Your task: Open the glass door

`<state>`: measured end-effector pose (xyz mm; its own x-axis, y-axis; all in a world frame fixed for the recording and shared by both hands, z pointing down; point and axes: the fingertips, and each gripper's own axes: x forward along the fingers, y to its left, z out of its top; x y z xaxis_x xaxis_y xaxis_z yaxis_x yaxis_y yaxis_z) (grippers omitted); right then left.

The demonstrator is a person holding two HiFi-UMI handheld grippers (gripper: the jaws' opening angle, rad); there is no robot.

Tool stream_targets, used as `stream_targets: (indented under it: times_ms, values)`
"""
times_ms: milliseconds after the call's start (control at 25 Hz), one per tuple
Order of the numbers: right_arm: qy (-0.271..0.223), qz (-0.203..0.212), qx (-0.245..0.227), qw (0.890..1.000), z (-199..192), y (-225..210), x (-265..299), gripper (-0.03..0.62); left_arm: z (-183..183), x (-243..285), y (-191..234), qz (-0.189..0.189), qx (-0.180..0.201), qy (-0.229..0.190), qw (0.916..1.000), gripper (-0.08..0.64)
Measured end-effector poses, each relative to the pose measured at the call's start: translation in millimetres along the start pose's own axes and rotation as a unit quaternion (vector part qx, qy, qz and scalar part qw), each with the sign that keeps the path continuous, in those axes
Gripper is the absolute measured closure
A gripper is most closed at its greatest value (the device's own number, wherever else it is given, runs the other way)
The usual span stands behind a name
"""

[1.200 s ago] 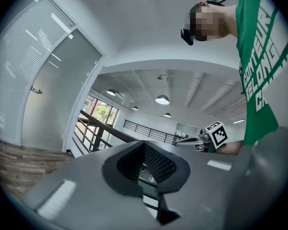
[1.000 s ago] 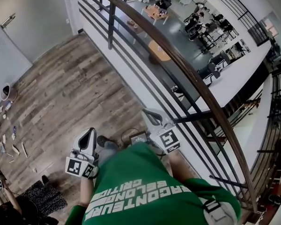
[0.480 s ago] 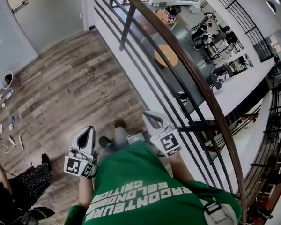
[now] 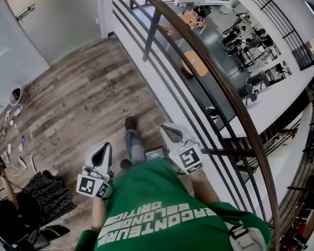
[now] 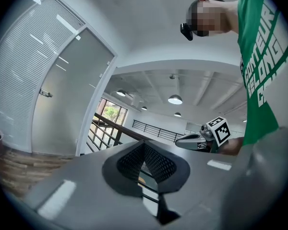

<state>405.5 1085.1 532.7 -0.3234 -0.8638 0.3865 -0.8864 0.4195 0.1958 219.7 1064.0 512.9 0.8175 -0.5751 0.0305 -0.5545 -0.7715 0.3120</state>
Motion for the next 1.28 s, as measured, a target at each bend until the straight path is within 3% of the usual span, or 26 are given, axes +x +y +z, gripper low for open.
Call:
stream_targets:
  times_ms: [720,1080,1280]
  values:
    - [-0.020,-0.035,0.049,0.998,31.5,-180.2,158.2,0.598,57.5,200.3,116.0,-0.033,0.022,0.060,0.9974,0.543]
    - [0.006,-0.089,0.102,0.991,2.3,-260.0,159.0,0.598,58.5,270.3,112.8,-0.073,0.013,0.089,0.9933,0.543]
    - [-0.002,-0.057,0.084,0.995,23.4,-270.9,191.8,0.598,67.6,280.8,123.2,-0.053,0.006,0.080,0.9953,0.543]
